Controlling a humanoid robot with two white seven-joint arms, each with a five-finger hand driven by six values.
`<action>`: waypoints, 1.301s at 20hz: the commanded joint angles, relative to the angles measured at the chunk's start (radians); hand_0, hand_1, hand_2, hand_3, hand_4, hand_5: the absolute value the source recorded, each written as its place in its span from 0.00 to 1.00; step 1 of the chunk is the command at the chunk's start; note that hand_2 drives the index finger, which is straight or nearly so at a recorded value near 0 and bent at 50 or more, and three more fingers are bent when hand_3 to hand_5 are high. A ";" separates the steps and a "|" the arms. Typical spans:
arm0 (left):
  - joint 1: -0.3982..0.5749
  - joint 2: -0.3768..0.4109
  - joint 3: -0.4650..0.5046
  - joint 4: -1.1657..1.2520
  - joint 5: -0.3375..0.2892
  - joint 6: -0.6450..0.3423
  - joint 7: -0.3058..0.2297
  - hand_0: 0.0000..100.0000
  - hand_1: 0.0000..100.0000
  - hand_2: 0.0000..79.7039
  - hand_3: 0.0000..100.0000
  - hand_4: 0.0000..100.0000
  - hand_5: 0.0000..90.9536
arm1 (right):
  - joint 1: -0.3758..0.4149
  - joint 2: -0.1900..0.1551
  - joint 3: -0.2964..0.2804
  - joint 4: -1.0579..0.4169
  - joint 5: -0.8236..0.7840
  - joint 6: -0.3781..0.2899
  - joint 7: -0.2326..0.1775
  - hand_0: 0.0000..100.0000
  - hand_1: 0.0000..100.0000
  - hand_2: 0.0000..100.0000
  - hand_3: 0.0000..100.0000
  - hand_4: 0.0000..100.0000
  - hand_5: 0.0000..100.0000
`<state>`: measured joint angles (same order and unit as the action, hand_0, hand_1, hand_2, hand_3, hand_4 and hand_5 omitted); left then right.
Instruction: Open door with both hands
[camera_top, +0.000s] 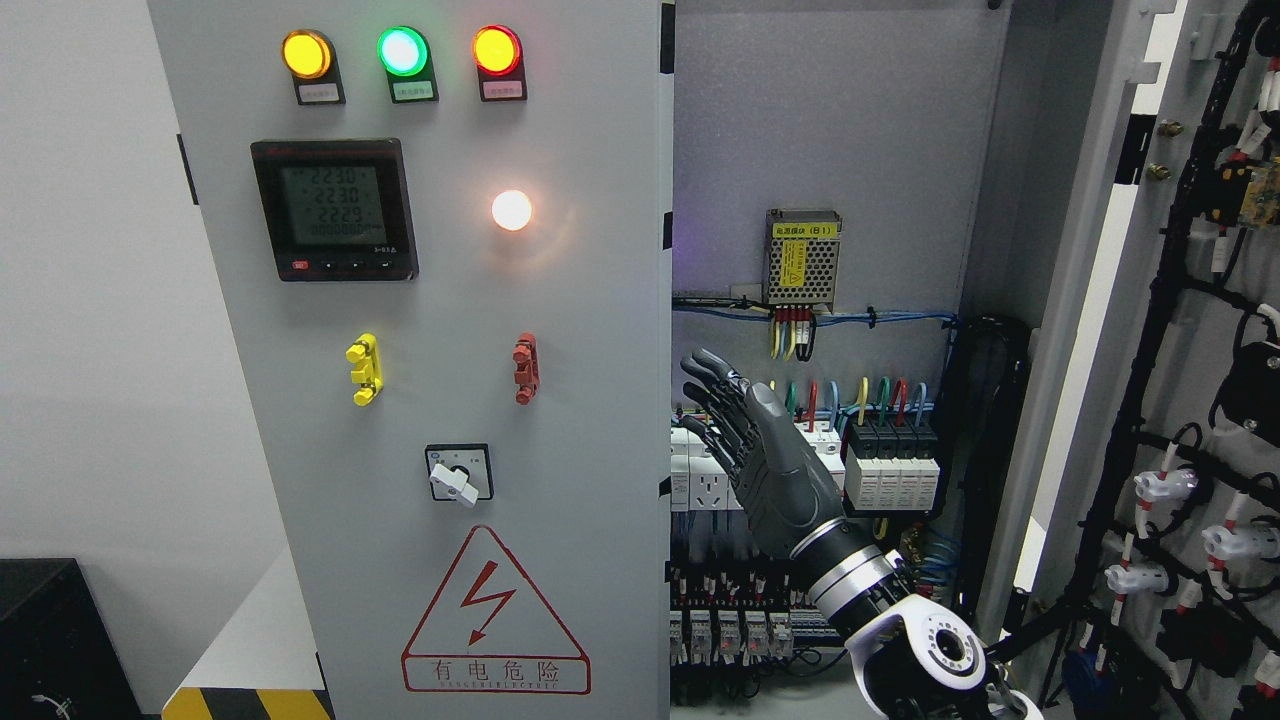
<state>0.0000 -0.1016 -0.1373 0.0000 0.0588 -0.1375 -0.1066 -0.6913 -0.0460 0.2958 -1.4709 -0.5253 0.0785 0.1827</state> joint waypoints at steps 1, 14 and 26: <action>0.008 -0.001 -0.001 -0.003 -0.001 -0.002 -0.001 0.12 0.56 0.00 0.00 0.00 0.00 | -0.014 -0.002 0.005 0.012 -0.030 0.001 0.023 0.06 0.14 0.00 0.00 0.00 0.00; 0.008 -0.001 -0.001 -0.003 0.001 -0.001 -0.001 0.12 0.56 0.00 0.00 0.00 0.00 | -0.036 -0.005 0.000 0.075 -0.032 0.004 0.052 0.06 0.14 0.00 0.00 0.00 0.00; 0.008 -0.001 -0.001 -0.003 -0.001 -0.002 -0.001 0.12 0.56 0.00 0.00 0.00 0.00 | -0.048 -0.005 -0.009 0.080 -0.032 0.038 0.093 0.06 0.14 0.00 0.00 0.00 0.00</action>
<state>0.0000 -0.1027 -0.1380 0.0000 0.0598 -0.1391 -0.1069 -0.7337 -0.0500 0.2918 -1.4078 -0.5563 0.1136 0.2722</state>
